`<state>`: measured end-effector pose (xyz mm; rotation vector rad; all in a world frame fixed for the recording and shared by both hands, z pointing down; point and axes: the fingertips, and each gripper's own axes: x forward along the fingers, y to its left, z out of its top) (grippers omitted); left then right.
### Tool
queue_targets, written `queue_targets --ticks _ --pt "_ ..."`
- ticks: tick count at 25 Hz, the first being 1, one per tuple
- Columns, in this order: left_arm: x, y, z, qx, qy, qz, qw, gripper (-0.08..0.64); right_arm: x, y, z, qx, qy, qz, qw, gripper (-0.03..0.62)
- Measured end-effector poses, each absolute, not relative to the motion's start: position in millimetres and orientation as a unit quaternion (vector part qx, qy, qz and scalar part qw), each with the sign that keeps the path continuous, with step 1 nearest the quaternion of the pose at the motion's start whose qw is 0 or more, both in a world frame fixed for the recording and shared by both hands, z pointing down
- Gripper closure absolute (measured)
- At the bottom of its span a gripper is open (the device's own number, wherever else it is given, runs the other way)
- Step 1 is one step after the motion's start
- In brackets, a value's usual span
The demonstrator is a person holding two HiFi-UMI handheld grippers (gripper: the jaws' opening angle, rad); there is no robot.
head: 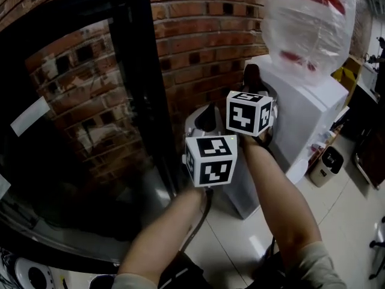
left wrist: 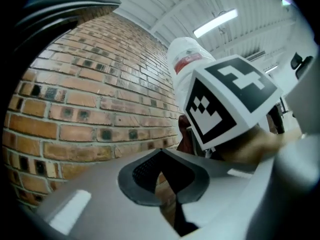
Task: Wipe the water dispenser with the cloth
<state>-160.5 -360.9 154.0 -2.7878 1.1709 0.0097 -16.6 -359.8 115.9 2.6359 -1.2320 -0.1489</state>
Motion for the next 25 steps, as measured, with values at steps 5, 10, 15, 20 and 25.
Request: queue_targets --ticks 5,10,15,20,25 --pt "-159.1 -364.2 186.7 -0.925 0.378 -0.014 0.039 0.56 -16.6 -360.4 131.6 0.897 -0.427 -0.033 0.112 0.522" --pt "-156.8 -360.2 224.7 -0.926 0.375 -0.033 0.016 0.56 -14.1 -360.6 166.5 0.895 -0.429 -0.014 0.118 0.522" --pt "-154.9 -352.5 277.4 -0.925 0.374 -0.059 -0.002 0.56 -11.0 -363.8 218.4 0.893 -0.433 0.01 0.123 0.522" --pt "-163.3 -351.1 327.4 -0.92 0.384 -0.082 -0.015 0.56 -11.3 -365.6 263.2 0.888 -0.44 0.02 0.13 0.522" --pt "-163.2 -350.6 372.6 -0.916 0.391 -0.091 -0.025 0.56 -12.4 -364.1 299.9 0.881 -0.452 0.018 0.142 0.522"
